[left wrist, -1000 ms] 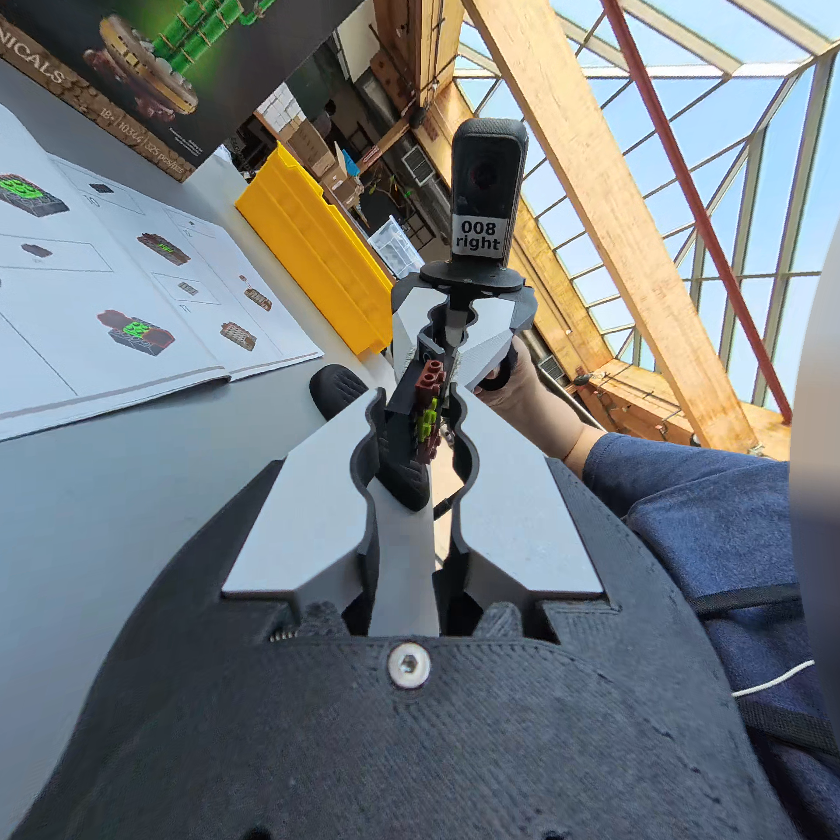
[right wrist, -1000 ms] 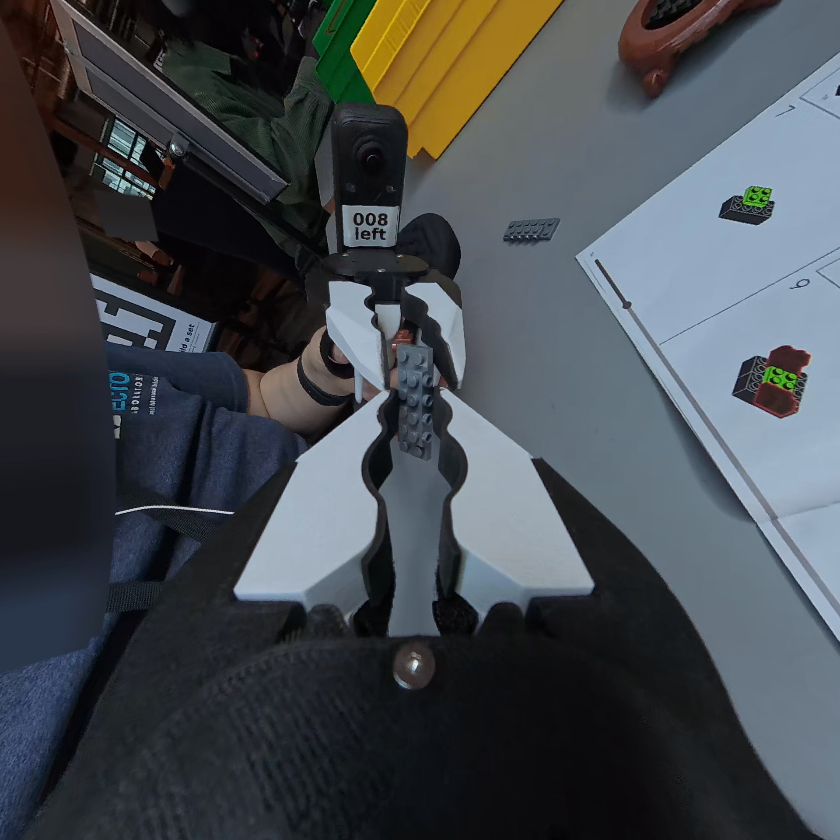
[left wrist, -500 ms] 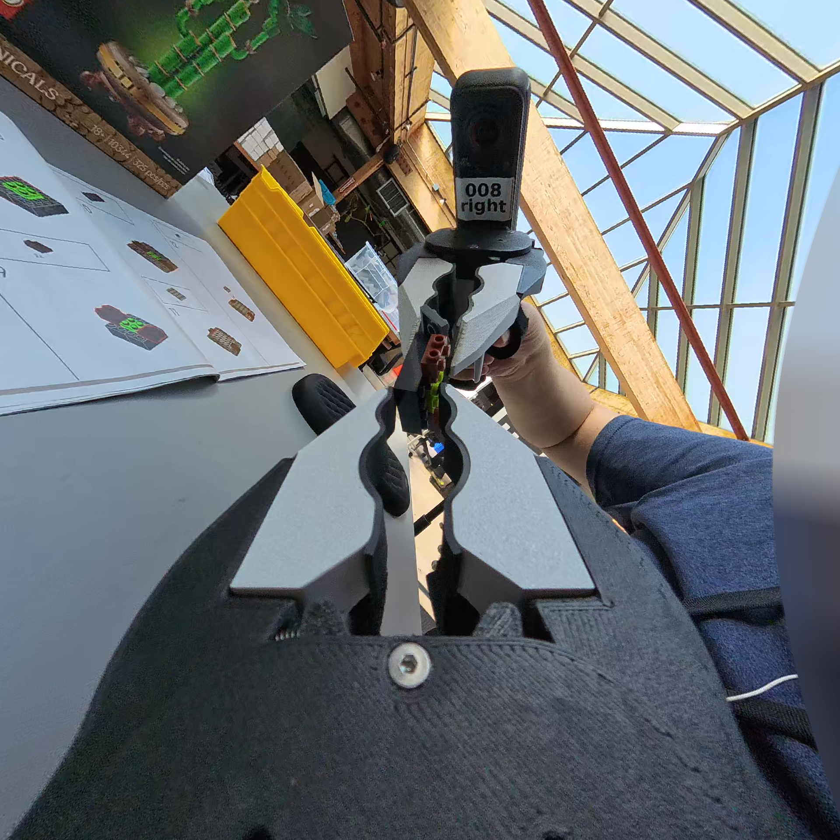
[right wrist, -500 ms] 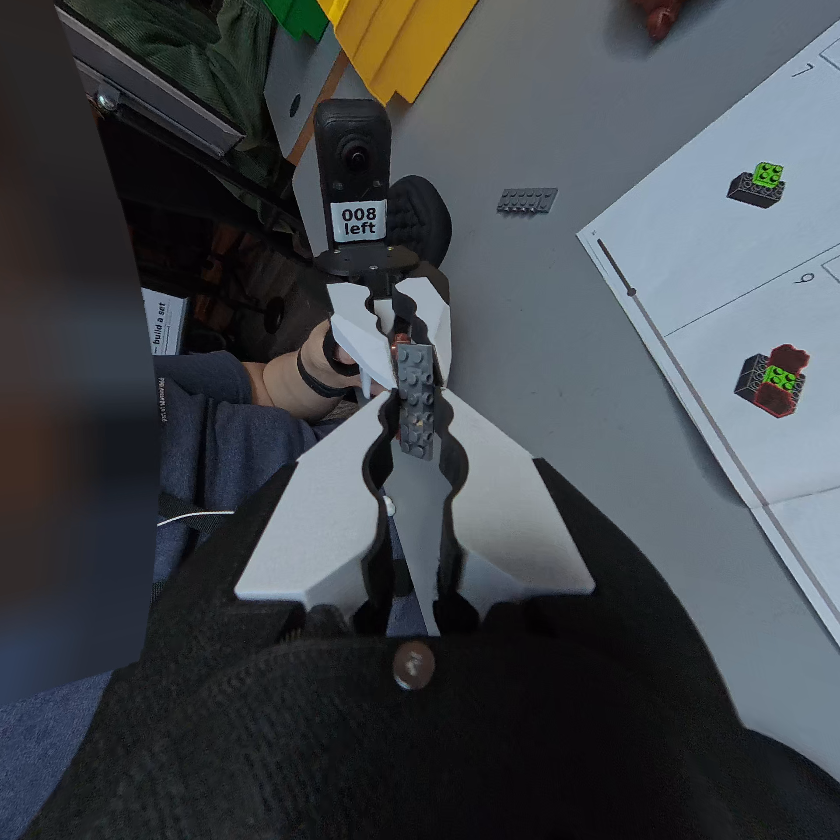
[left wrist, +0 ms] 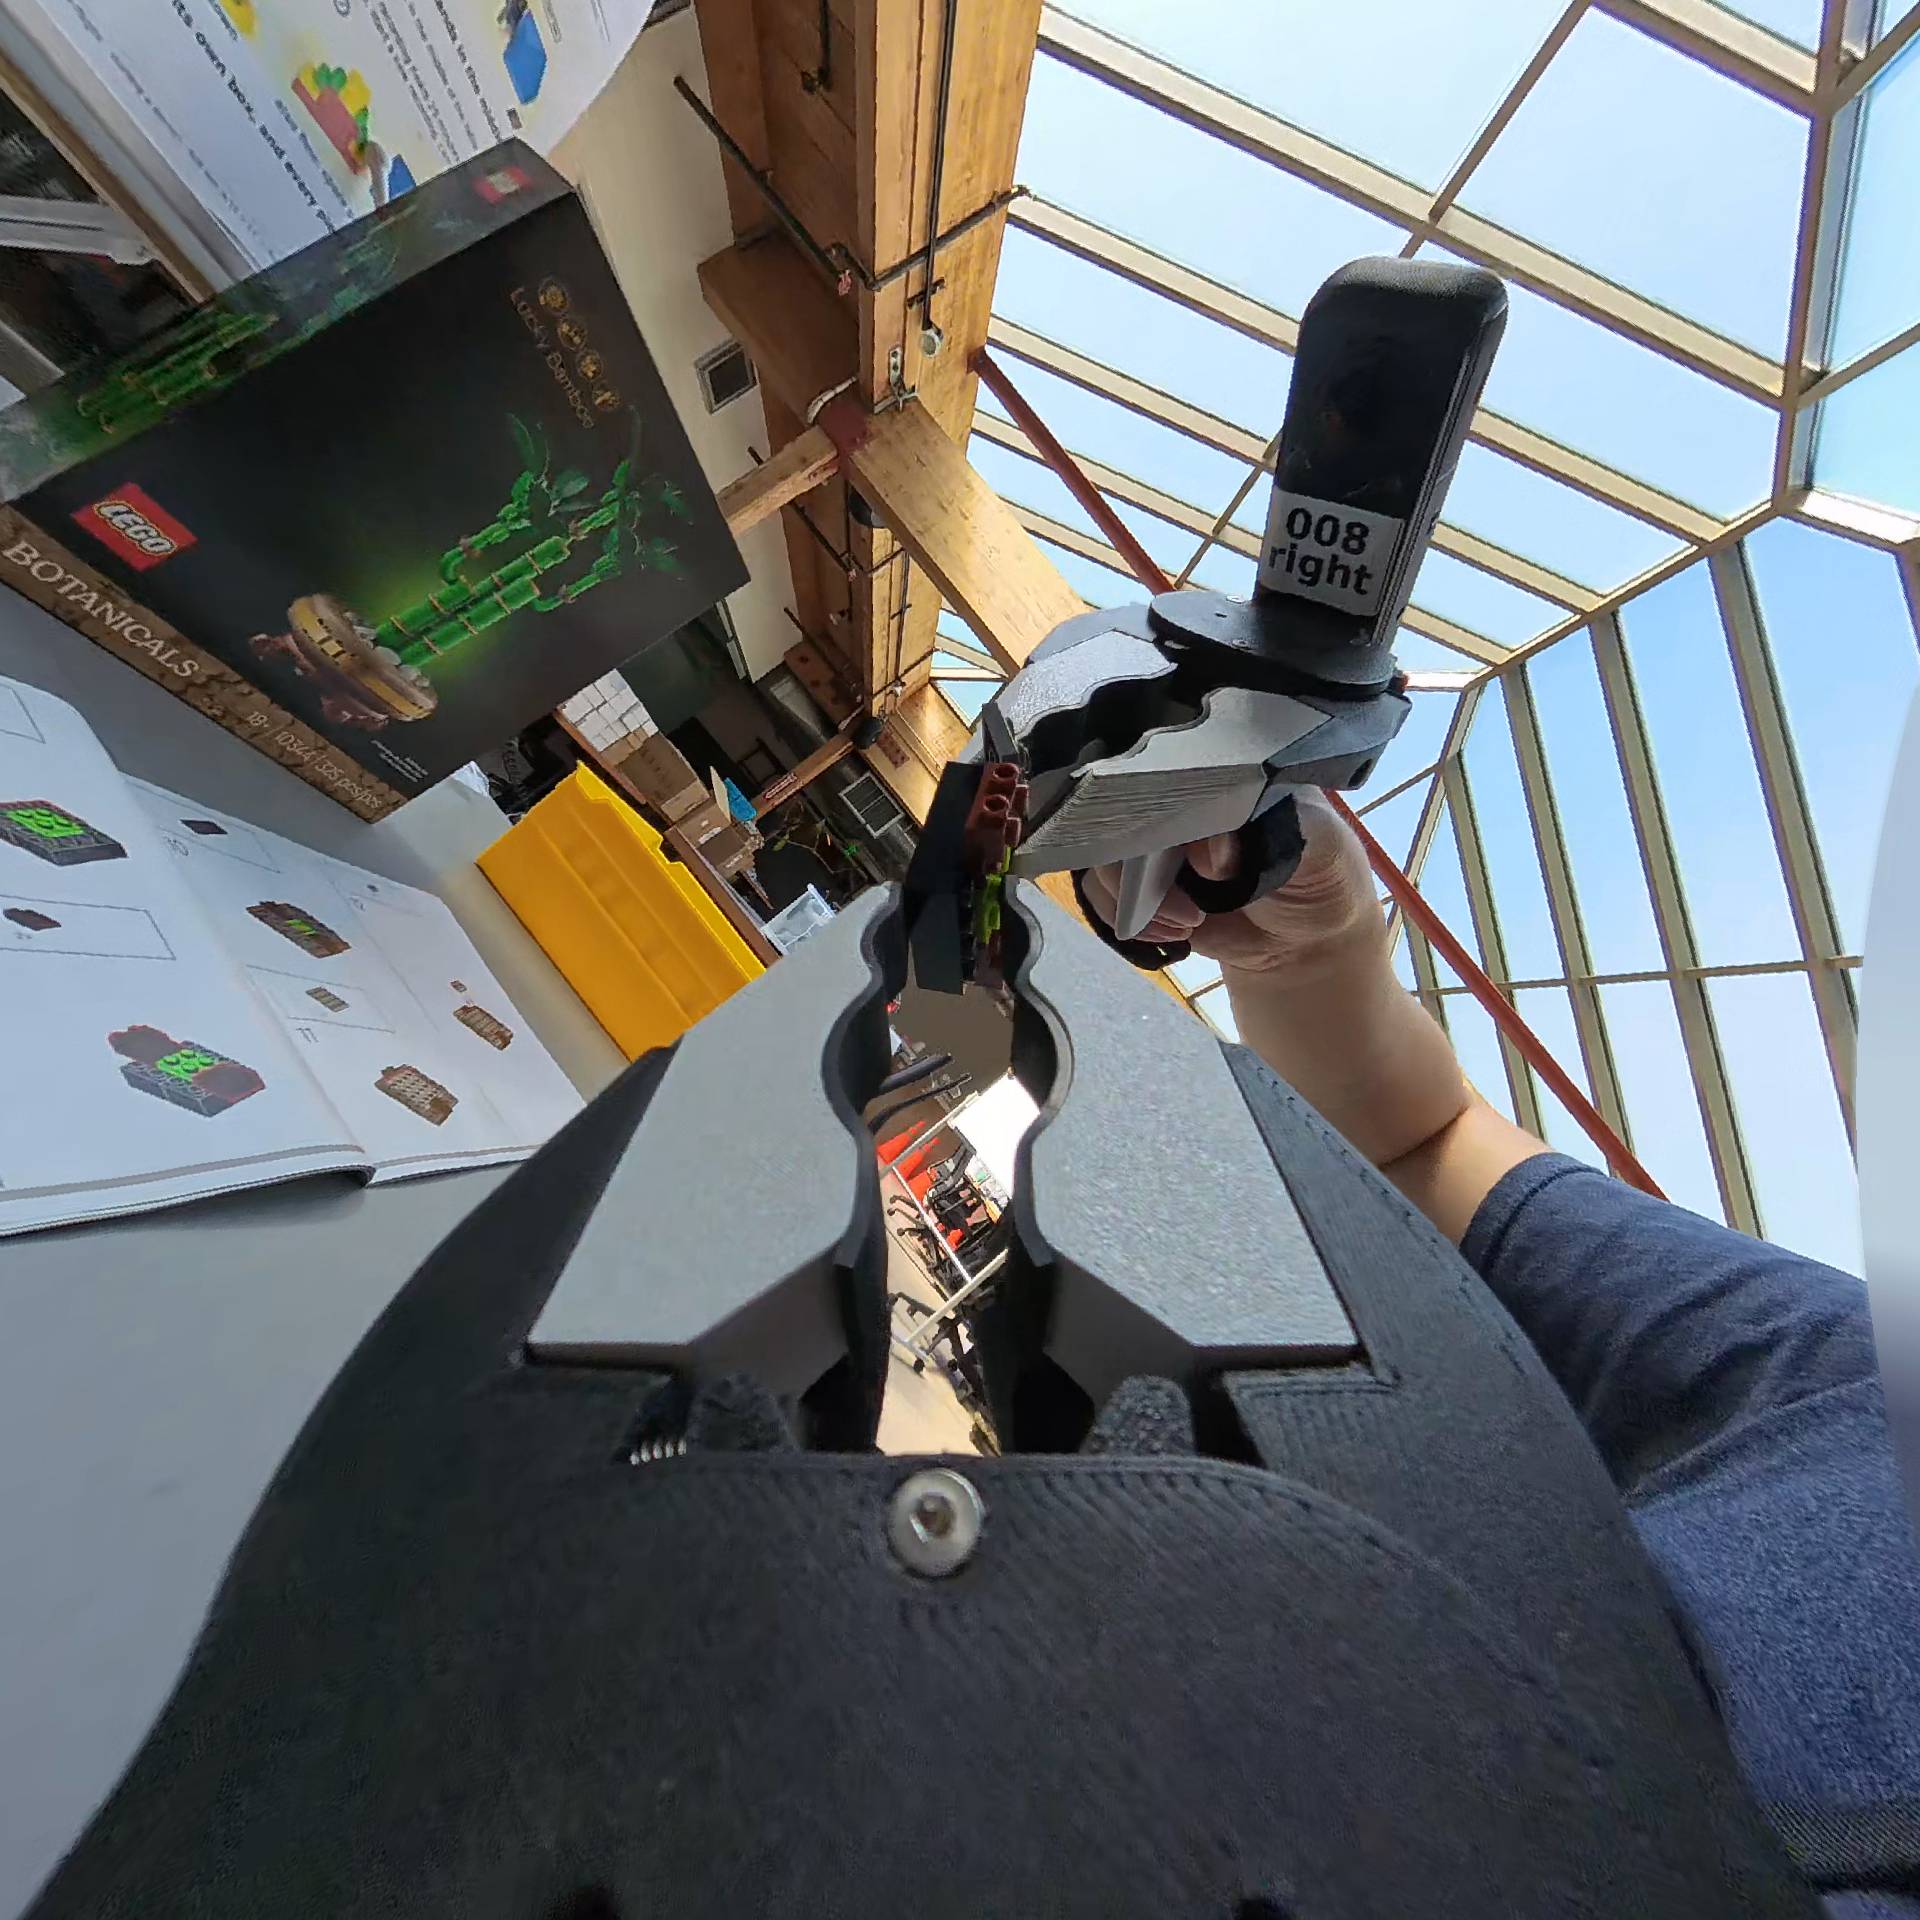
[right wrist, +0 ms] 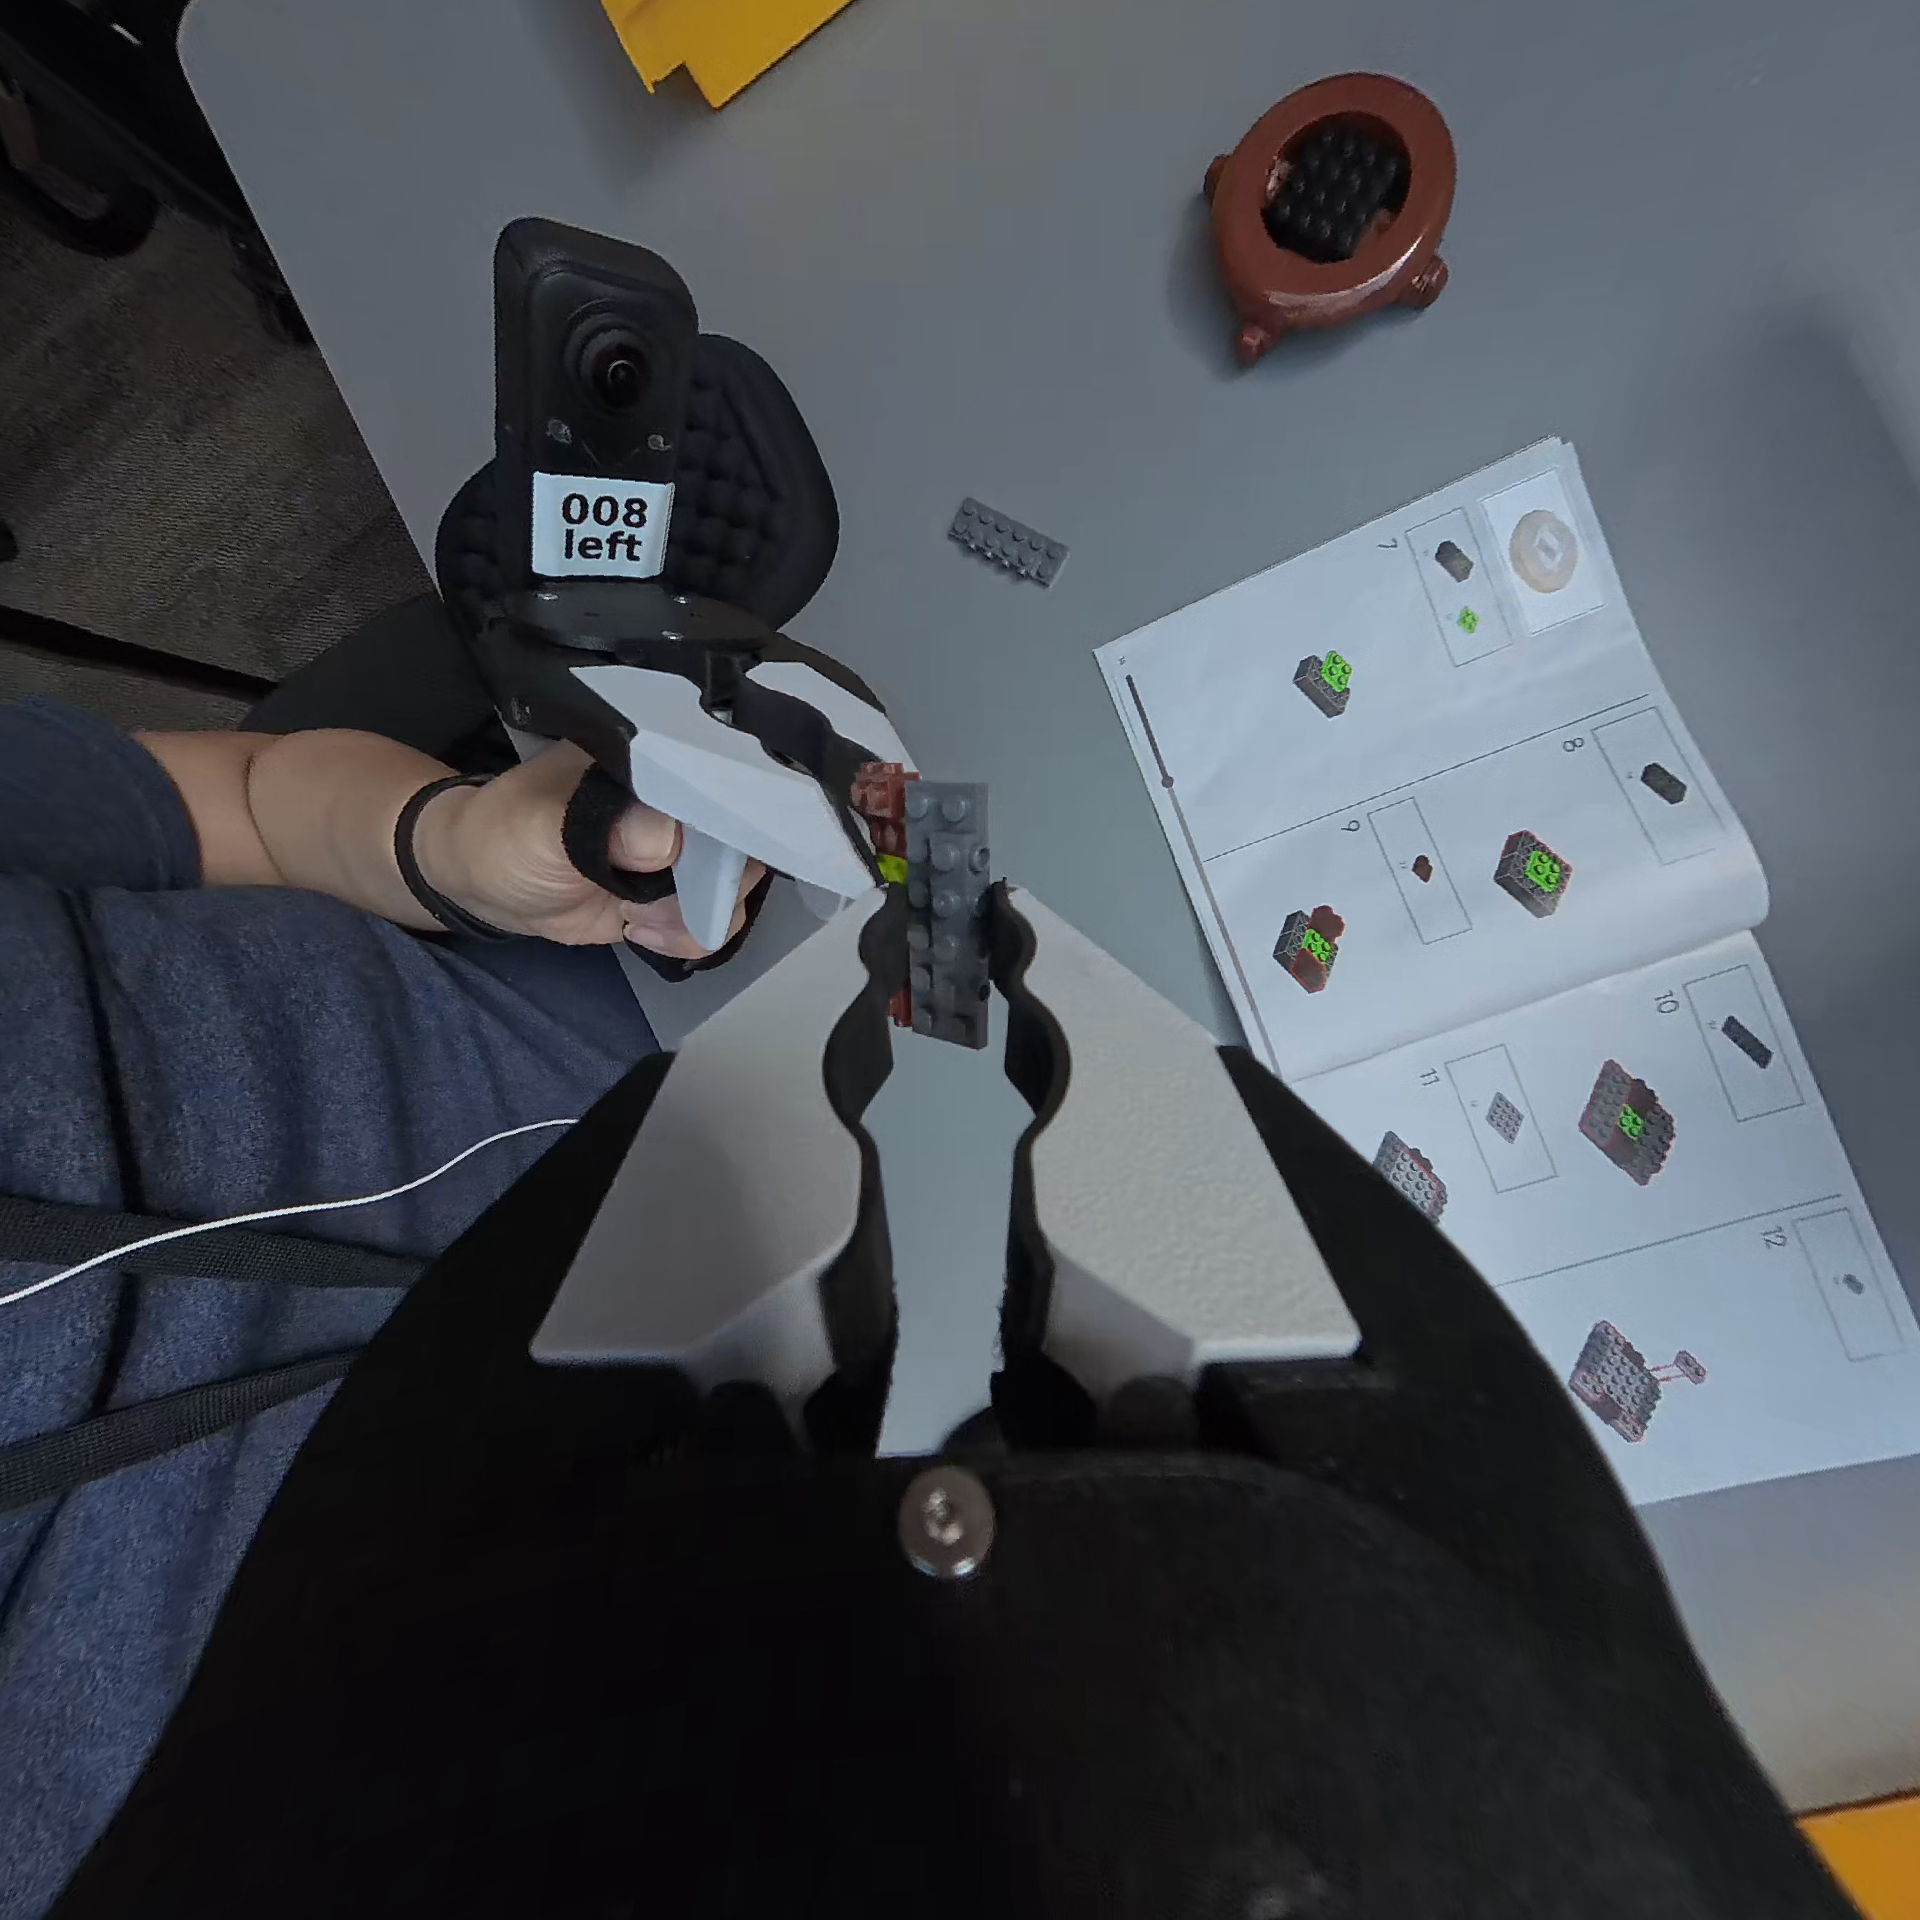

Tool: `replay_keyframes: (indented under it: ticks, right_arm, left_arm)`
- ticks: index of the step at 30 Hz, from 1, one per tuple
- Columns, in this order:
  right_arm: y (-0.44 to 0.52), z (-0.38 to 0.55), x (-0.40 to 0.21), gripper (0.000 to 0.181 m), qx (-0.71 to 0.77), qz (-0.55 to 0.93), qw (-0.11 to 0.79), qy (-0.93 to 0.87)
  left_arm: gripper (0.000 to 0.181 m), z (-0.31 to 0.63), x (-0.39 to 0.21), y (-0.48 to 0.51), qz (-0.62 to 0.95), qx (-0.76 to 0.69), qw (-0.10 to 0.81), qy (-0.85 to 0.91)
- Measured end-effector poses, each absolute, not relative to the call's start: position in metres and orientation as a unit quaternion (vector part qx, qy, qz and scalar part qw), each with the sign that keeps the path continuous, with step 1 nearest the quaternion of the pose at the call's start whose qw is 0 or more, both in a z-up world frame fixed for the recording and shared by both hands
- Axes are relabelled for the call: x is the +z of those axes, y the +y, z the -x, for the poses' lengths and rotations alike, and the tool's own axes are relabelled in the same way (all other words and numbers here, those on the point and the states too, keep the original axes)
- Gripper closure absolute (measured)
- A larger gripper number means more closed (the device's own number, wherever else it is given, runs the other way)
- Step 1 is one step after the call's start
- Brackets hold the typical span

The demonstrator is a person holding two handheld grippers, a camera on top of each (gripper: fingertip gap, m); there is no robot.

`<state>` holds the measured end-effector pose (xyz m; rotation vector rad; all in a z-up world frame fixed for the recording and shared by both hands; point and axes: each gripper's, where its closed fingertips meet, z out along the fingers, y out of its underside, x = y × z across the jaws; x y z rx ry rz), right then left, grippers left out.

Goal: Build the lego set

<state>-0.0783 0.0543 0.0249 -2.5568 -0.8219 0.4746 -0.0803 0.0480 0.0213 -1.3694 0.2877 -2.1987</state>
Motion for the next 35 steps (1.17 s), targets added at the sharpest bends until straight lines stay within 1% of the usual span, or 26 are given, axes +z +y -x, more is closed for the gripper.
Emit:
replay_keyframes:
  ticks: [8, 12, 35]
  right_arm:
    - [0.059, 0.086, 0.046, 0.166, 0.098, 0.916, 0.223, -0.320]
    - [0.061, 0.086, 0.051, 0.163, 0.077, 0.916, 0.224, -0.323]
    - [0.073, 0.096, 0.066, 0.164, 0.033, 0.906, 0.251, -0.339]
  left_arm:
    - [0.167, 0.090, 0.042, 0.051, 0.488, -0.820, 0.285, 0.095]
    - [0.168, 0.095, 0.046, 0.056, 0.482, -0.822, 0.291, 0.084]
    - [0.169, 0.102, 0.058, 0.062, 0.465, -0.827, 0.310, 0.063]
